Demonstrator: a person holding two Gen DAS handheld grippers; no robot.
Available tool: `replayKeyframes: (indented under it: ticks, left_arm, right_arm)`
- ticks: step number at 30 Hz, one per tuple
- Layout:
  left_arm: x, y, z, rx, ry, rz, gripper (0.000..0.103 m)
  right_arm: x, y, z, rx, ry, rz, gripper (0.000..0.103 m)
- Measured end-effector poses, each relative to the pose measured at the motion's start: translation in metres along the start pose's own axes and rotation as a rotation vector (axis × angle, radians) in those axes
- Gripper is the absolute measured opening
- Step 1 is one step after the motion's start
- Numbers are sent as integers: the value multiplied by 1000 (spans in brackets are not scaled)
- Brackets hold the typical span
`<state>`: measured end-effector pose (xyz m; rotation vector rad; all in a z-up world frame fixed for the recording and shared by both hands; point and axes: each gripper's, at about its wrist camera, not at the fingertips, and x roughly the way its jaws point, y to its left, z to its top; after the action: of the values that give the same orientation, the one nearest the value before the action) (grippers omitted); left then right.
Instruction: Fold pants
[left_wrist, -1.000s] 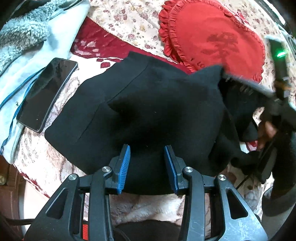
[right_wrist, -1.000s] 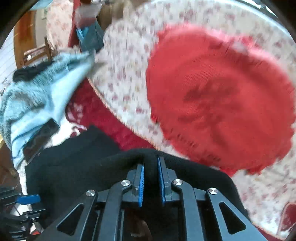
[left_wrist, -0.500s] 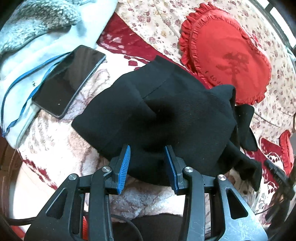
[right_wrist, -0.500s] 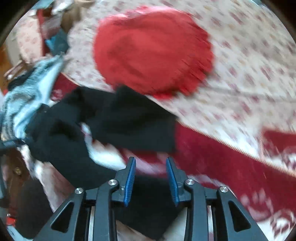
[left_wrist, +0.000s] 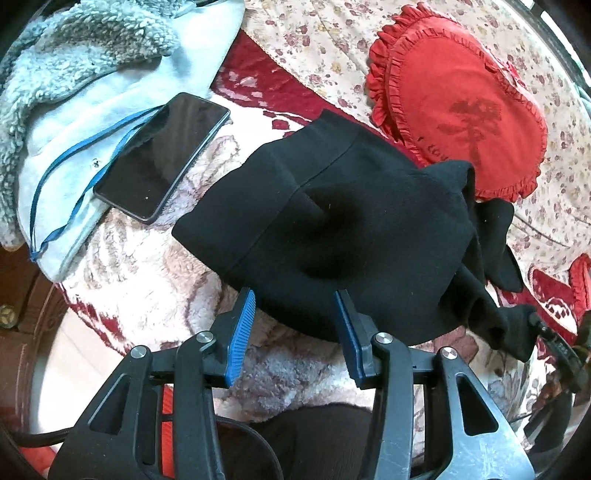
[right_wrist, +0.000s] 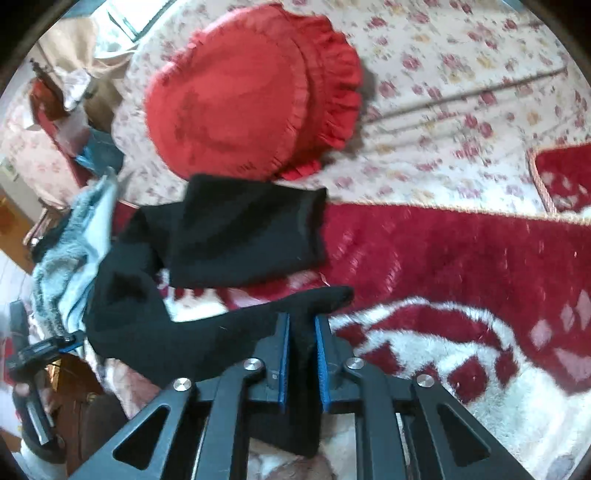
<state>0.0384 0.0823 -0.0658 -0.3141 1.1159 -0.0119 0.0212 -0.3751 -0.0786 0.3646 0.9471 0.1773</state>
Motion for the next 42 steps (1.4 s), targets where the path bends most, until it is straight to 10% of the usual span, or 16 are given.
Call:
replayKeyframes:
  ticks: [9,16,19,22,36,38,40,42]
  left_arm:
    - [-7,-1,-4,-9,-7,-6,43]
    - [-8,11,-9,-54,3,-26,43]
    - [-8,23,-10,-94,-10,-20,53]
    - [-4,39,-13,-183,-16,-66,65]
    - [33,38,10,-283,-30,-94,65]
    - [32,30,12,-243,-42,-68,56]
    - [30,23,13,-189,-41,-68,22]
    - [25,23,15,-175,-39,-86,18]
  right_arm:
    - [-78,-2,-21,-46,-84,-77,9]
    - [-64,-44,-52,76,17,-203,9]
    - [-73,-54,-62,162,-41,-146,15]
    - [-79,-55,-73,230,-95,-77,48]
    - [-43,-38,-83,300,-68,-6,50]
    - [-43,-35,-81,280,-71,-10,41]
    - [-44,-30,-79,253,-78,-19,9]
    - [-52,-25,-76,220,-100,-27,9]
